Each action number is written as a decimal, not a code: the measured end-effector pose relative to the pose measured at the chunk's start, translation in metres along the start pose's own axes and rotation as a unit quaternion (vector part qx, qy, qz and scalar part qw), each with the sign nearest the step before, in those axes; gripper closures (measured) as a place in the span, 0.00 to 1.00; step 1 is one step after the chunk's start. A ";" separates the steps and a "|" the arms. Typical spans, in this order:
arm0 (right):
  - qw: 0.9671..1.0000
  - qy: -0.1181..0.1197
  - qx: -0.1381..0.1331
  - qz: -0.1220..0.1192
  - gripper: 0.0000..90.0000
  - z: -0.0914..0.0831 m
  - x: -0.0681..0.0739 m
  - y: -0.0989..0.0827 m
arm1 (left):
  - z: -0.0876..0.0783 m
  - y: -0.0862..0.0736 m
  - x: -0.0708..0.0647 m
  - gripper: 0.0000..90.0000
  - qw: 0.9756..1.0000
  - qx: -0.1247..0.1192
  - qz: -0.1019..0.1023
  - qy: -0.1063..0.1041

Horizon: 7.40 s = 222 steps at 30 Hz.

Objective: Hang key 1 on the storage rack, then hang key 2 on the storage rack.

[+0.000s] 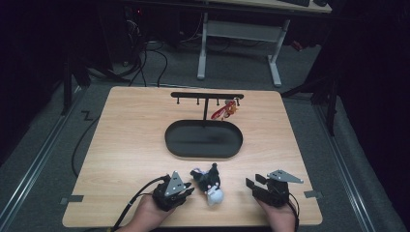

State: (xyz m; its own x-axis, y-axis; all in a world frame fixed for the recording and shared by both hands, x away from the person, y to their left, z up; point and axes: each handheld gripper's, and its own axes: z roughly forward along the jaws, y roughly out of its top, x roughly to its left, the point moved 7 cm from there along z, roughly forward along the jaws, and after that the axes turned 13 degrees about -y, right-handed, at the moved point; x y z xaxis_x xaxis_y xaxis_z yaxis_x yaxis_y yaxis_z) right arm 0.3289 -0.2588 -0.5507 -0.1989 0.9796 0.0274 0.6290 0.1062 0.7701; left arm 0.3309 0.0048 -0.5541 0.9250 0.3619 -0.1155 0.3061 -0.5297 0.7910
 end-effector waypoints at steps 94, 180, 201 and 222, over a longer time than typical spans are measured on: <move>0.972 -0.076 0.193 -0.108 0.41 0.016 -0.002 0.016 | -0.085 -0.049 0.106 0.44 0.994 -0.041 -0.060 0.088; 0.911 -0.016 0.350 -0.217 0.46 0.032 0.057 0.012 | -0.082 -0.051 0.097 0.42 0.996 -0.019 -0.035 0.083; 0.916 -0.019 0.351 -0.196 0.50 0.012 0.055 0.046 | -0.084 -0.052 0.096 0.42 0.995 -0.019 -0.034 0.087; 0.924 -0.033 0.332 -0.187 0.50 0.007 0.054 0.091 | -0.084 -0.052 0.096 0.42 0.996 -0.020 -0.033 0.084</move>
State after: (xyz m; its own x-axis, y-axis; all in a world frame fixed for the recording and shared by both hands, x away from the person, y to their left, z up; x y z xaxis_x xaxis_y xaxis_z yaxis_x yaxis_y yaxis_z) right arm 0.3808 -0.1947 -0.4832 -0.4628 0.8593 -0.2179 0.8525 0.4988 0.1565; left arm 0.3850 0.1312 -0.5563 0.8513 0.5200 -0.0690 0.3533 -0.4710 0.8083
